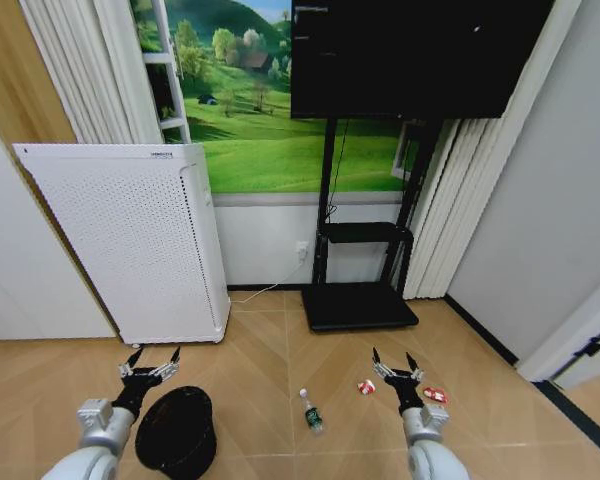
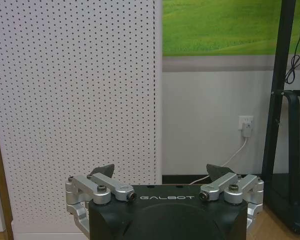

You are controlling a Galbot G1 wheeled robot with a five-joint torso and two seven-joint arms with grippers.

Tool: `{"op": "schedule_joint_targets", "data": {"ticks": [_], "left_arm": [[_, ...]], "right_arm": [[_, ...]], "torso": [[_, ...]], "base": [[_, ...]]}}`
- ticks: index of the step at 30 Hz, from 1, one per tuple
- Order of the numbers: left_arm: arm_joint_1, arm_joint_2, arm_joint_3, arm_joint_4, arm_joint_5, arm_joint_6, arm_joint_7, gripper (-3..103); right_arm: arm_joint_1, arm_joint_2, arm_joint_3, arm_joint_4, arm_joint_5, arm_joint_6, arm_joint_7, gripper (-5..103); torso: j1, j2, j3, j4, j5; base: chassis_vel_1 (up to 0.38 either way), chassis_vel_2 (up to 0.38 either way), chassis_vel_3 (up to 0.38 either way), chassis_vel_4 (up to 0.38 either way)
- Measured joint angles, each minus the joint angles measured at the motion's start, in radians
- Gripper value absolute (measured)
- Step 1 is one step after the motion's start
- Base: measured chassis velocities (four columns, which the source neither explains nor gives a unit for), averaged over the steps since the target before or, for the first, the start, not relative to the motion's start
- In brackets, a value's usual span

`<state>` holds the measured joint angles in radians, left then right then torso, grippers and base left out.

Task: Pick up the trash bin and place the garbage on the floor into it.

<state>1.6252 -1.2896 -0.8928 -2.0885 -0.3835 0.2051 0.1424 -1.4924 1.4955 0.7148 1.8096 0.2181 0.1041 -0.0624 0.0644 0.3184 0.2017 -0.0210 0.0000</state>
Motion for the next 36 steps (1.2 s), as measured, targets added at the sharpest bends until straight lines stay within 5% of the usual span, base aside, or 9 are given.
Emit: {"op": "schedule_joint_targets", "data": {"ticks": [36], "left_arm": [[0.008, -0.006, 0.005, -0.007, 0.019, 0.004, 0.005, 100]], "right_arm": [[-0.006, -0.009, 0.008, -0.023, 0.019, 0.016, 0.001, 100]], "torso": [[-0.04, -0.134, -0.094, 0.0, 0.0]], "base": [[0.0, 0.0, 0.0, 0.0]]}}
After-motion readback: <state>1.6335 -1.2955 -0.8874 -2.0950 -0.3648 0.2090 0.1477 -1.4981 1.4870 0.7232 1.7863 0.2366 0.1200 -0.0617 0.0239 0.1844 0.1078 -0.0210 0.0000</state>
